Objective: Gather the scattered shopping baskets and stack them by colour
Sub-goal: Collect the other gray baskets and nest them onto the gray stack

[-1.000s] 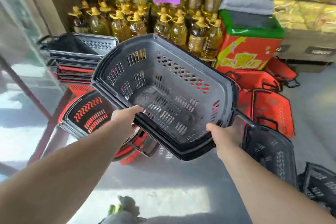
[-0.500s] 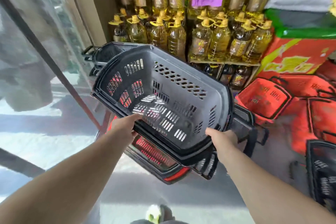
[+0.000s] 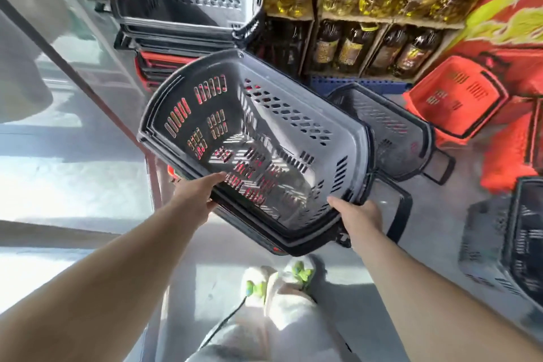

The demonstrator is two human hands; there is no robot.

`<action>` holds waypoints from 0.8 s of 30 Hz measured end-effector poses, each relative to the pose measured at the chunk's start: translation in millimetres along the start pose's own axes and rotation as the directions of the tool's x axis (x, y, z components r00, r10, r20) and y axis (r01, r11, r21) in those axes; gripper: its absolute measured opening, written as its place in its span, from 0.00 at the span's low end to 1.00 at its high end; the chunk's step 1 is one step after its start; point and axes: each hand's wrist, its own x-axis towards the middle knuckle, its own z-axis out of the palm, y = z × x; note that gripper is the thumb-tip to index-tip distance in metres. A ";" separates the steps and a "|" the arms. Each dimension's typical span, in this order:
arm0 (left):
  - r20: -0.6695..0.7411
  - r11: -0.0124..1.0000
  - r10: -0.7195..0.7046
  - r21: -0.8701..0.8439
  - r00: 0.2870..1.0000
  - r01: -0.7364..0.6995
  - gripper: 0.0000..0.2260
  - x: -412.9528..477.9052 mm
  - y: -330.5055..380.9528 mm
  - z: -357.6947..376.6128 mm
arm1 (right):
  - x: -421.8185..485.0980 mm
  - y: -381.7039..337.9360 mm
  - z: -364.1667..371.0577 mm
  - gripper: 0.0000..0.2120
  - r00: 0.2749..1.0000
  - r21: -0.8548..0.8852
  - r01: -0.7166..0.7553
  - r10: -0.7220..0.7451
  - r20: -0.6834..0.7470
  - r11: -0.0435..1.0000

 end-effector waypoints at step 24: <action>0.554 0.683 0.151 0.540 0.819 -0.492 0.12 -95.0 -11.4 153.0 | -17.1 -0.7 -122.1 0.15 0.974 -0.264 0.223 -0.228 0.010 0.938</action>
